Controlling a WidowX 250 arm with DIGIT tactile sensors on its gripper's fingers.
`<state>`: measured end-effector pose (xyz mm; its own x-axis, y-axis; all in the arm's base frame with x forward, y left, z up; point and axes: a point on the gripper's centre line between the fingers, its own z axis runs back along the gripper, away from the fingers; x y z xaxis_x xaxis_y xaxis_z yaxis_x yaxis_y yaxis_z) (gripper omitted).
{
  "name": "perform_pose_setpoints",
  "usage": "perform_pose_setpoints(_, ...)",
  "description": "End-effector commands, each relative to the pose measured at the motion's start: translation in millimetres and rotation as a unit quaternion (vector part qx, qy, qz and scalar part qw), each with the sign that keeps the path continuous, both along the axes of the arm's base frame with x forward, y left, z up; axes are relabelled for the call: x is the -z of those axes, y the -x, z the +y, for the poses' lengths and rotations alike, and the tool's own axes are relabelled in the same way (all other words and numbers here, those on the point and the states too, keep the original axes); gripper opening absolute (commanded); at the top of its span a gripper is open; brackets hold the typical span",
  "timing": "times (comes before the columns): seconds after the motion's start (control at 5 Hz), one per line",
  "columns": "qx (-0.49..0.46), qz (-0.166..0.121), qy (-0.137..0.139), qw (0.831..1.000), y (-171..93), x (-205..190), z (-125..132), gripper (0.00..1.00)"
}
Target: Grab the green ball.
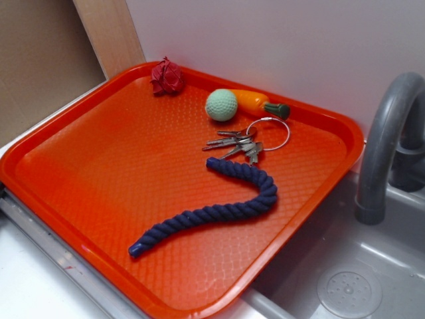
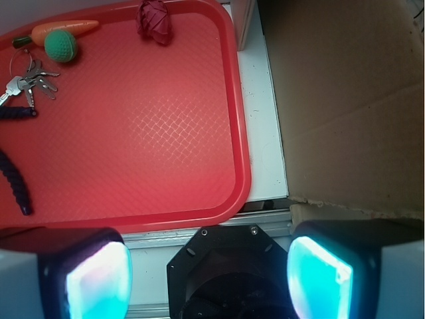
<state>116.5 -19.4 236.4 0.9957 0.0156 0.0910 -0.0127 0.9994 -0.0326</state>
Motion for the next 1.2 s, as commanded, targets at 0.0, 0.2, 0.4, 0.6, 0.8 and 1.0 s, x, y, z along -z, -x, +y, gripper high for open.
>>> perform_pose_setpoints(0.0, 0.000, 0.000, 0.000, 1.000, 0.0, 0.0, 0.0, 1.00)
perform_pose_setpoints(0.2, 0.044, -0.016, -0.002, 0.999, -10.9, 0.8, -31.4, 1.00)
perform_pose_setpoints(0.4, 0.064, -0.049, 0.012, 0.997, -26.7, 2.0, -70.5, 1.00)
perform_pose_setpoints(0.6, 0.052, -0.096, 0.042, 0.993, -52.2, 12.4, -90.1, 1.00)
perform_pose_setpoints(0.8, 0.054, -0.118, 0.055, 0.990, -85.6, 34.8, -108.4, 1.00)
perform_pose_setpoints(1.0, 0.046, -0.143, 0.081, 0.985, -123.3, 53.0, -122.4, 1.00)
